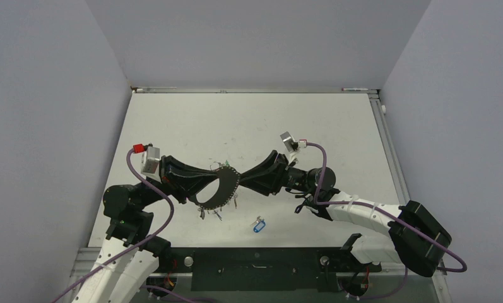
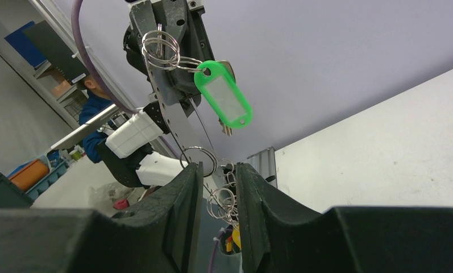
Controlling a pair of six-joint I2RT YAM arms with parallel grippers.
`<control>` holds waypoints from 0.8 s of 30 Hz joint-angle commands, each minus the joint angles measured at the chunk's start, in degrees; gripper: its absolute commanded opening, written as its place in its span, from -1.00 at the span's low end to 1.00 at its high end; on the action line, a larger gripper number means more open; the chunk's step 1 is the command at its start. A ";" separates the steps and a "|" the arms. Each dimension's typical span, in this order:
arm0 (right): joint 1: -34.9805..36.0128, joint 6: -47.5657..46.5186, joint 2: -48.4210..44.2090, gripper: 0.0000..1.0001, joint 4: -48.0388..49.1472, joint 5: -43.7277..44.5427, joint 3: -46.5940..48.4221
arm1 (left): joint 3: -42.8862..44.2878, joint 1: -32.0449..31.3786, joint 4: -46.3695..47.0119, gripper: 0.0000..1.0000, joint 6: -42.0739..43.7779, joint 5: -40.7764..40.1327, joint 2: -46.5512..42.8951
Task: Put the keys on the keyring
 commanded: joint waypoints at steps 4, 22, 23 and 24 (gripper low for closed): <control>0.01 0.33 -0.87 -0.43 5.98 1.87 2.07 | -0.08 -0.03 3.41 -1.00 -0.98 -0.46 -0.56; 1.02 2.89 2.39 -0.54 10.73 -1.23 0.94 | -0.18 -0.03 3.96 -1.00 -1.34 -1.30 -0.45; 1.16 2.82 2.59 -0.52 10.71 -1.29 0.74 | -0.17 -0.03 3.88 -1.00 -1.29 -1.28 -0.45; 1.16 2.63 2.53 -0.50 10.58 -1.30 0.43 | -0.17 -0.03 3.87 -1.00 -1.32 -1.35 -0.50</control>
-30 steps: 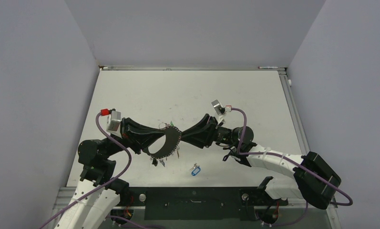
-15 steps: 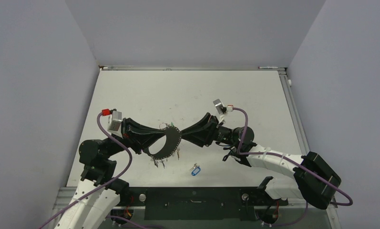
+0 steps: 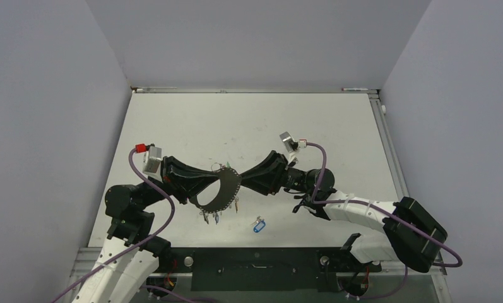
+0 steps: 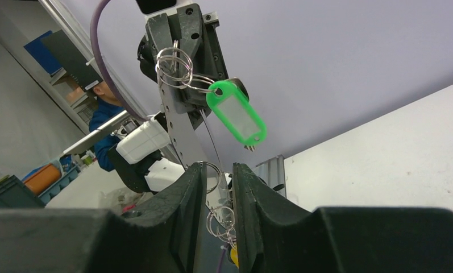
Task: Put the keys on the keyring
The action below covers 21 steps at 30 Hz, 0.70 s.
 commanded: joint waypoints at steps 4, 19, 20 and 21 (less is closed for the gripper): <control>0.86 -1.02 -0.70 -0.38 3.64 -1.71 -0.97 | 0.86 -0.01 3.38 -1.00 -0.22 -1.50 -0.54; 1.11 1.68 1.05 -0.59 9.62 -3.60 -0.19 | 0.86 -0.01 4.52 -1.00 -0.70 -1.59 0.38; 1.20 1.80 1.19 -0.68 10.04 -3.81 0.02 | 0.86 -0.01 4.52 -1.00 -0.71 -1.66 0.40; 1.23 1.83 1.12 -0.78 10.33 -3.95 0.05 | 0.86 -0.01 4.51 -1.00 -0.71 -1.67 0.48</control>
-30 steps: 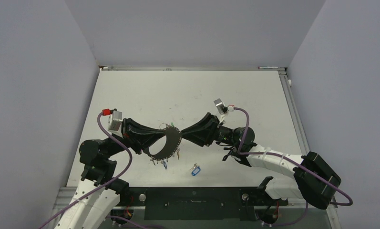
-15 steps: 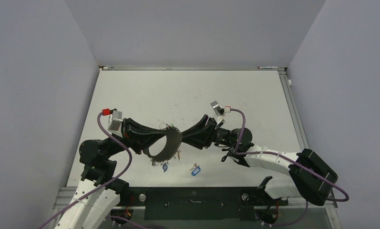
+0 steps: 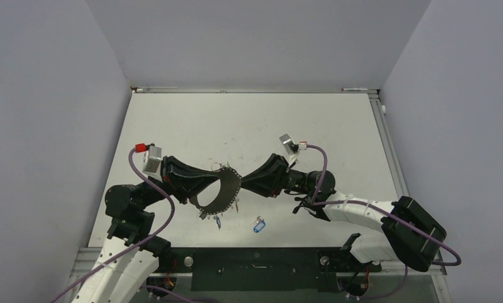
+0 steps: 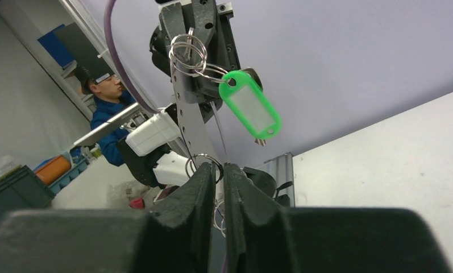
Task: Put the keys on the keyring
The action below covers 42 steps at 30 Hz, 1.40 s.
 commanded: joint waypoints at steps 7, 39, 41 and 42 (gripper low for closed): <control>0.82 -9.50 -4.92 -0.90 -4.42 -1.95 1.44 | 1.01 0.03 3.74 -1.00 -1.55 -2.41 0.12; 30.74 -92.28 -13.66 -0.89 -64.07 47.20 14.58 | 15.57 0.03 -26.38 -1.00 -7.15 -0.85 6.65; 34.04 -94.79 -12.83 -0.89 -61.69 54.70 13.61 | 15.86 0.11 -26.95 -1.00 -8.40 -1.02 7.42; 35.44 -96.00 -12.52 -0.90 -59.94 57.94 13.14 | 15.93 0.12 -27.02 -1.00 -9.57 -1.27 7.71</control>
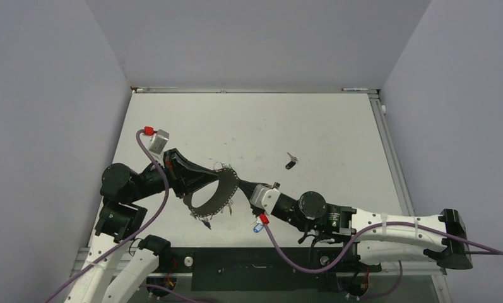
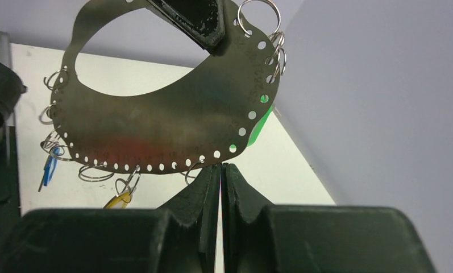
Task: Put the keys on the keyring
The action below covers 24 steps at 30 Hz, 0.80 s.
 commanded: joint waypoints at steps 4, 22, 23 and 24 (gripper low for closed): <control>10.51 -17.11 5.45 -0.90 7.01 20.76 -4.07 | 3.38 -0.58 -2.34 -1.00 -12.11 -5.79 3.41; 18.50 -22.52 7.48 -0.90 5.55 36.18 -4.85 | 3.08 0.41 -4.38 -0.97 -24.61 -7.07 10.03; 18.50 -20.34 6.85 -0.90 2.62 35.75 -4.11 | 3.34 0.62 -5.11 -0.85 -24.62 -6.81 10.76; 18.55 -18.15 6.21 -0.90 -0.32 34.97 -3.26 | 3.46 0.83 -5.60 -0.74 -24.90 -6.76 11.45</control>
